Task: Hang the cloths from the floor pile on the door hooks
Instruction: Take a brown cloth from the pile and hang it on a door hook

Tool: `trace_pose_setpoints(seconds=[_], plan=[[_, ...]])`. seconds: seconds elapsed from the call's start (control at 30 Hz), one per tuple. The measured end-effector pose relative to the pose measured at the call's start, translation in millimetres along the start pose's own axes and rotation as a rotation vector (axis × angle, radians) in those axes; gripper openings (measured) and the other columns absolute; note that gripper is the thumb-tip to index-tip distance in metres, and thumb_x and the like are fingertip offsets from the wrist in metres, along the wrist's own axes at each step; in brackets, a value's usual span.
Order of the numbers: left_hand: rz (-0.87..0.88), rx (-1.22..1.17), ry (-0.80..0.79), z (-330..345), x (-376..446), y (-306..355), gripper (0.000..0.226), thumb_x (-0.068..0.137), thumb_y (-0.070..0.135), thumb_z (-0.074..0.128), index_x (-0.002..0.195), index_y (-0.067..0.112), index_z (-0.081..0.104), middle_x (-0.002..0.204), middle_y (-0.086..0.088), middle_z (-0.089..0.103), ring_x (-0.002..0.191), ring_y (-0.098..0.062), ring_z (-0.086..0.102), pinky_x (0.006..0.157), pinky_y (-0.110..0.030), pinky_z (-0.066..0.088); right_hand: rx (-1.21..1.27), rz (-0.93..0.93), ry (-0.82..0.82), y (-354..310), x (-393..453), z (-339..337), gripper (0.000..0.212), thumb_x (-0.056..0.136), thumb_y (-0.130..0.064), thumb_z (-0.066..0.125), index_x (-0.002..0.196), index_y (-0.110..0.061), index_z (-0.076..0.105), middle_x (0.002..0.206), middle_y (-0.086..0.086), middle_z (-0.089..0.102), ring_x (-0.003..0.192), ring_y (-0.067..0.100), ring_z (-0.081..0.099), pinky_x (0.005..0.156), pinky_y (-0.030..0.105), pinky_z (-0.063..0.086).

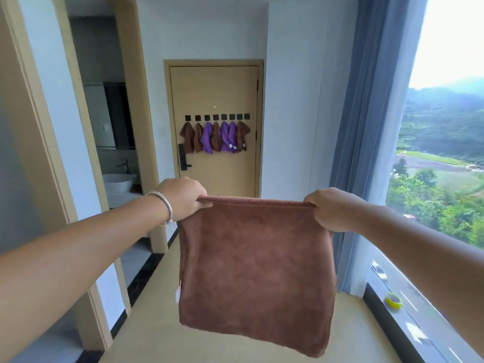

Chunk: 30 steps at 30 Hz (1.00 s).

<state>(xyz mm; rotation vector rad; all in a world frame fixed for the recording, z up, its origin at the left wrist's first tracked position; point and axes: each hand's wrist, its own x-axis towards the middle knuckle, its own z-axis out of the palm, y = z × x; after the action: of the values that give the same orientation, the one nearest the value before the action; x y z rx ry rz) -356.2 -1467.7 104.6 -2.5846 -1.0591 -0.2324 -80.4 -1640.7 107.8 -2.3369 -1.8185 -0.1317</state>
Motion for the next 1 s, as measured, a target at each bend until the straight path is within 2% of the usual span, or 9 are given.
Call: trace_pose_setpoints(seconds=[0.17,0.27,0.43,0.53,0.63,0.8,1.0], plan=[[-0.032,0.097,0.014,8.6,25.4,-2.8,0.044,0.099,0.050,0.031,0.069,0.026,0.052,0.071,0.008,0.058,0.071,-0.017,0.058,0.060,-0.030,0.040,-0.066,0.057,0.124,1.9,20.2,-3.9,0.041,0.079,-0.007,0.032,0.097,-0.027,0.064,0.085,-0.002,0.055,0.078,0.024,0.056,0.053,0.026,0.036],[-0.036,0.079,0.010,21.0,48.2,-14.7,0.045,0.099,0.051,0.029,0.068,0.025,0.048,0.069,0.008,0.055,0.070,-0.017,0.057,0.063,-0.031,0.041,-0.086,0.069,0.139,3.5,45.9,0.5,0.041,0.081,-0.008,0.032,0.099,-0.027,0.064,0.086,-0.002,0.057,0.077,0.023,0.056,0.053,0.026,0.035],[-0.042,0.024,-0.029,37.1,95.3,-48.3,0.043,0.100,0.049,0.030,0.070,0.025,0.050,0.074,0.007,0.058,0.077,-0.020,0.060,0.070,-0.033,0.047,-0.144,0.064,0.144,-3.2,105.9,5.4,0.041,0.081,-0.008,0.032,0.101,-0.026,0.064,0.089,-0.002,0.059,0.078,0.023,0.056,0.062,0.028,0.040],[-0.032,-0.021,0.018,47.6,123.7,-76.3,0.044,0.100,0.047,0.030,0.065,0.024,0.045,0.071,0.007,0.058,0.072,-0.019,0.059,0.067,-0.032,0.047,-0.154,0.065,0.171,-9.7,146.4,5.9,0.042,0.080,-0.007,0.032,0.098,-0.027,0.064,0.091,-0.002,0.061,0.079,0.022,0.058,0.062,0.029,0.041],[-0.030,-0.045,0.084,58.3,150.7,-101.5,0.045,0.100,0.047,0.029,0.067,0.024,0.049,0.071,0.007,0.059,0.071,-0.017,0.059,0.066,-0.032,0.048,-0.175,0.062,0.193,-17.3,183.6,8.8,0.042,0.080,-0.007,0.032,0.097,-0.028,0.065,0.086,-0.003,0.061,0.077,0.021,0.058,0.061,0.029,0.043],[-0.062,-0.027,0.129,75.1,193.6,-132.9,0.043,0.100,0.046,0.030,0.071,0.024,0.054,0.078,0.005,0.062,0.075,-0.020,0.061,0.071,-0.033,0.050,-0.172,0.067,0.213,-30.7,237.5,11.6,0.045,0.080,-0.006,0.033,0.103,-0.028,0.066,0.092,-0.002,0.063,0.081,0.022,0.060,0.067,0.031,0.048],[-0.110,-0.043,0.193,106.6,235.8,-162.3,0.040,0.098,0.043,0.030,0.071,0.028,0.055,0.072,0.007,0.061,0.068,-0.014,0.059,0.058,-0.027,0.043,-0.189,0.015,0.207,-30.5,293.1,19.0,0.045,0.083,-0.007,0.032,0.105,-0.027,0.065,0.094,-0.002,0.063,0.079,0.021,0.056,0.063,0.030,0.044]])
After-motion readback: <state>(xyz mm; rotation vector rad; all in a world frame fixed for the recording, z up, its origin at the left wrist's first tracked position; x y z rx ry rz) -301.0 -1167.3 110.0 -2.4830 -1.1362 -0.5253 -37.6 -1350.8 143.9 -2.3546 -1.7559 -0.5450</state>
